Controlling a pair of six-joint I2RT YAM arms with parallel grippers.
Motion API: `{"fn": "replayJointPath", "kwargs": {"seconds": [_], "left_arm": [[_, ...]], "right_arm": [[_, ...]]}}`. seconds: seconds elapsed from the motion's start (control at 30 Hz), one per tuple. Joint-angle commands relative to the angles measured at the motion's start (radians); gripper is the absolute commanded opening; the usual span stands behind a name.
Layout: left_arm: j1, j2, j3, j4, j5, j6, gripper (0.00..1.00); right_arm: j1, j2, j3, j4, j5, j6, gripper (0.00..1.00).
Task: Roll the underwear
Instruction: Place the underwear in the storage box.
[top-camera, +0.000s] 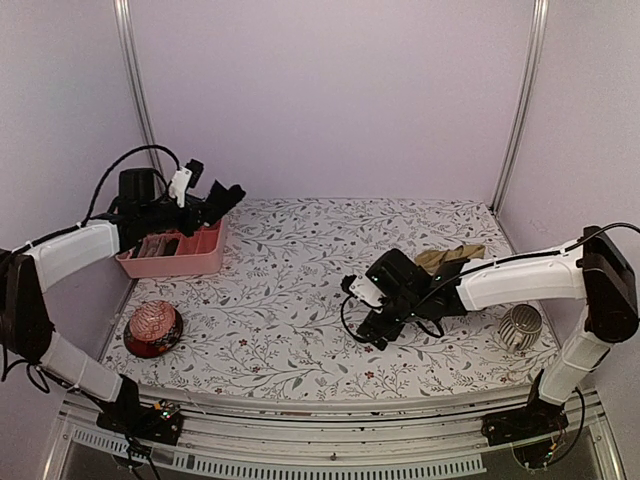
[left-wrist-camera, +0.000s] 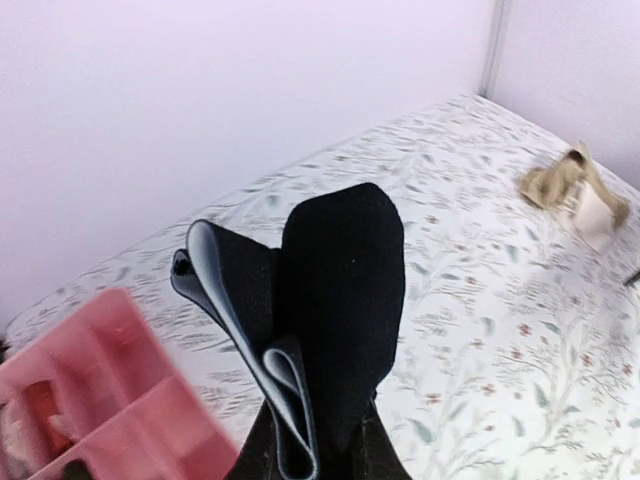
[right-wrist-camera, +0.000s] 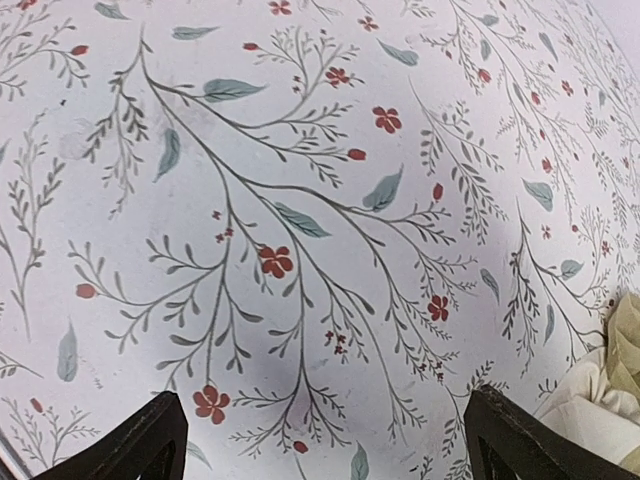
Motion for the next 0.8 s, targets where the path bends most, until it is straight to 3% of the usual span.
{"fn": "replayJointPath", "kwargs": {"seconds": [0.0, 0.2, 0.33, 0.6, 0.77], "left_arm": [[0.2, 0.015, 0.086, -0.072, -0.101, -0.033, 0.0], [0.469, 0.051, 0.089, -0.046, -0.008, -0.041, 0.0], [0.578, 0.136, 0.126, -0.05, 0.085, -0.049, 0.0], [0.625, 0.355, 0.293, -0.093, 0.151, -0.074, 0.0], [0.564, 0.481, 0.424, -0.143, 0.019, -0.128, 0.0]], "right_arm": [[-0.003, 0.02, -0.03, 0.093, 0.12, 0.066, 0.99], [-0.004, -0.045, -0.095, 0.169, 0.192, 0.083, 0.99], [-0.008, -0.098, -0.127, 0.204, 0.224, 0.081, 0.99], [-0.018, -0.094, -0.087, 0.191, 0.275, 0.077, 0.99], [-0.026, -0.056, -0.104, 0.212, 0.332, 0.132, 0.99]]}}
